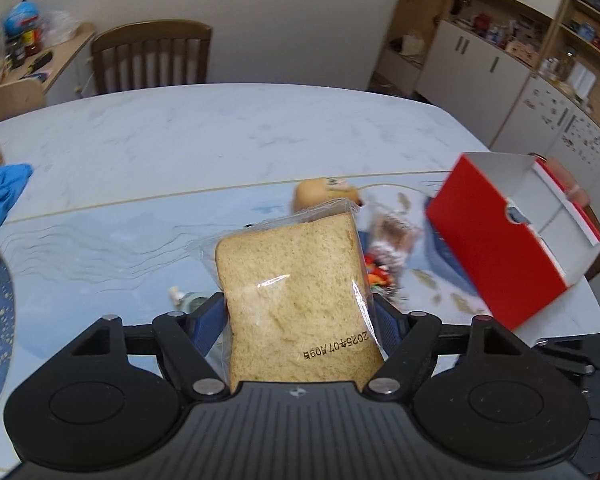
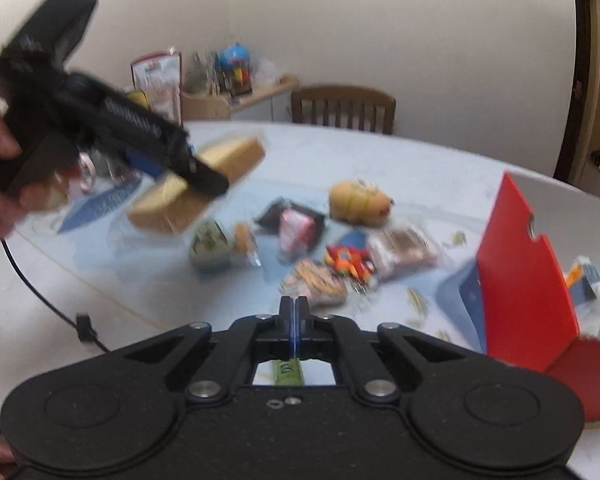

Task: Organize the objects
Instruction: 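Carry the bread slice and glue stick over the red box with both grippers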

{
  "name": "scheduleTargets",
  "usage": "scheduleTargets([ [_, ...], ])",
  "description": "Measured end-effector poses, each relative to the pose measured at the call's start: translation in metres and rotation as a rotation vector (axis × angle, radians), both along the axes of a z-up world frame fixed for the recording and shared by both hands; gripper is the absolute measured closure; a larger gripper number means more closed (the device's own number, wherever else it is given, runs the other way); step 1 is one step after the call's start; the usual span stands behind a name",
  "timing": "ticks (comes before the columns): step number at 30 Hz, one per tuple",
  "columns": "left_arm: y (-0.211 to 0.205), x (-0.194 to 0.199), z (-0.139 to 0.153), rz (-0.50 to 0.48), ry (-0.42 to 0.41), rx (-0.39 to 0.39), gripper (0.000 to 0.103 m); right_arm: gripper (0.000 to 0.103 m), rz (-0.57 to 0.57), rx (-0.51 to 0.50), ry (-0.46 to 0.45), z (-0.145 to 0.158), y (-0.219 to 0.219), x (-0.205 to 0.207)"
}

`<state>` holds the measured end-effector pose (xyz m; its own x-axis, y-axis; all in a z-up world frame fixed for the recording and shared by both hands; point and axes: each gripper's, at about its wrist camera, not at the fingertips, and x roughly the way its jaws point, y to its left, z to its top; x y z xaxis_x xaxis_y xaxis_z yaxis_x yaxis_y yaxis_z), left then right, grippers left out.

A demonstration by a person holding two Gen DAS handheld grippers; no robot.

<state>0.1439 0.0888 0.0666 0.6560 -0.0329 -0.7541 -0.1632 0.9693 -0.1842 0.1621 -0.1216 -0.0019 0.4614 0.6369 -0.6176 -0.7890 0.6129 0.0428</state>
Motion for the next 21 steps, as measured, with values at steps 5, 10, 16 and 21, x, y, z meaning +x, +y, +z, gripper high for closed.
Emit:
scheduleTargets([
  [5,-0.009,0.005,-0.005,-0.021,0.011,0.000,0.027,0.101,0.023,-0.040,0.033,-0.011,-0.010,-0.002],
  [10,-0.010,0.007,-0.013,-0.023,0.030,0.004,0.027,0.098,0.034,-0.096,0.081,-0.024,-0.008,-0.004],
  [16,-0.011,0.006,-0.018,-0.033,0.043,0.009,0.027,0.089,0.044,-0.097,0.068,-0.022,-0.012,-0.009],
  [21,-0.007,0.005,-0.019,-0.033,0.044,0.003,0.027,0.041,0.032,-0.051,0.032,-0.012,-0.018,-0.008],
])
